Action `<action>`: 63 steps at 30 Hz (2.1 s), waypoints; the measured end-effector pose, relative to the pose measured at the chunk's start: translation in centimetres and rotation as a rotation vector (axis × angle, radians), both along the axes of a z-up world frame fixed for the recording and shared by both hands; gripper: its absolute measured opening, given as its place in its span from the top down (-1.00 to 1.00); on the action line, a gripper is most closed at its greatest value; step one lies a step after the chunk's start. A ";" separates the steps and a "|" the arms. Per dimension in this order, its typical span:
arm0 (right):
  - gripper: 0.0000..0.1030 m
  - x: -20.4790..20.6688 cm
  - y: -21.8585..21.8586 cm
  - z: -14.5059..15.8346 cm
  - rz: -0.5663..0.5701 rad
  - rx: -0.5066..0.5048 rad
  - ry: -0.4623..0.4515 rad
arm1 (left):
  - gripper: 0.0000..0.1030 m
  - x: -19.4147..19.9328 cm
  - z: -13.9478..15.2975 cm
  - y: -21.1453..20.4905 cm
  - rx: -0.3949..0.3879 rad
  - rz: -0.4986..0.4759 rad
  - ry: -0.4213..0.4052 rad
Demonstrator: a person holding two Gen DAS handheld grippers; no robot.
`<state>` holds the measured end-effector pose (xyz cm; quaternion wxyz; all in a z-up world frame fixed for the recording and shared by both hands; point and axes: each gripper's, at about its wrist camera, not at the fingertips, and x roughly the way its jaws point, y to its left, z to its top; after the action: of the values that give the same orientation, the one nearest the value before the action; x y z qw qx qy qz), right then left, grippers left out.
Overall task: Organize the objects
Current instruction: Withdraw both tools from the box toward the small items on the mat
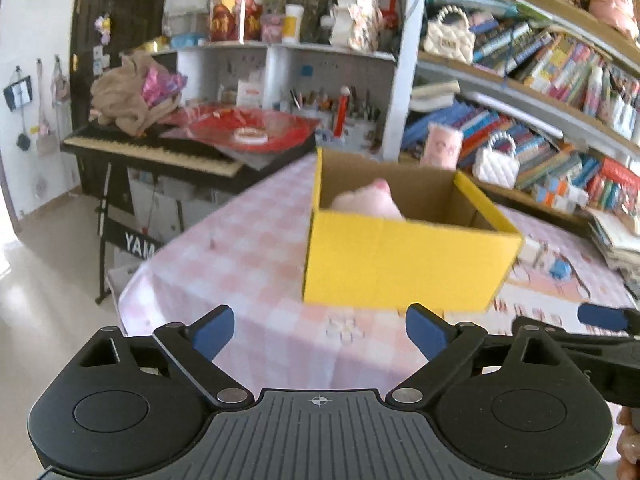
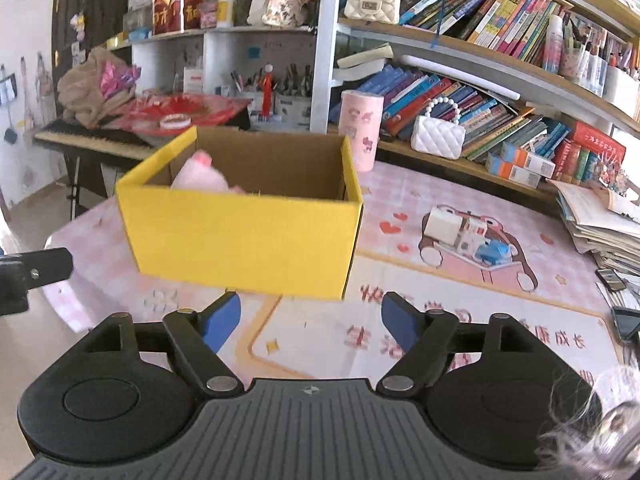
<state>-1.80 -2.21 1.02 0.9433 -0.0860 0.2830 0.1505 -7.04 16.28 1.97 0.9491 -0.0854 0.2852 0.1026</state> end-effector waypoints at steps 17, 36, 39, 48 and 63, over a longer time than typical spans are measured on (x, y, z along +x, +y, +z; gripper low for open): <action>-0.75 -4.3 -3.9 -1.8 -0.150 -0.027 0.067 | -0.86 -1.5 -2.0 -4.0 0.002 -0.168 0.082; -0.80 -5.2 -12.3 -1.6 -0.412 -0.016 0.080 | -0.86 1.9 -1.9 -12.0 0.006 -0.416 0.072; -0.80 -4.9 -13.6 -1.7 -0.438 -0.015 0.088 | -0.86 2.6 -1.9 -13.4 0.004 -0.435 0.070; -0.80 -2.4 -16.1 -1.9 -0.445 -0.014 0.108 | -0.86 5.2 -2.1 -16.0 0.002 -0.443 0.077; -0.79 3.6 -20.0 -2.8 -0.422 0.014 0.147 | -0.86 10.5 -2.4 -20.5 0.036 -0.461 0.079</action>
<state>1.82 -22.25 -1.81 0.9313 -0.0071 0.3616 -0.0426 3.51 -4.22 -0.38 0.9370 0.0031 0.3322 -0.1084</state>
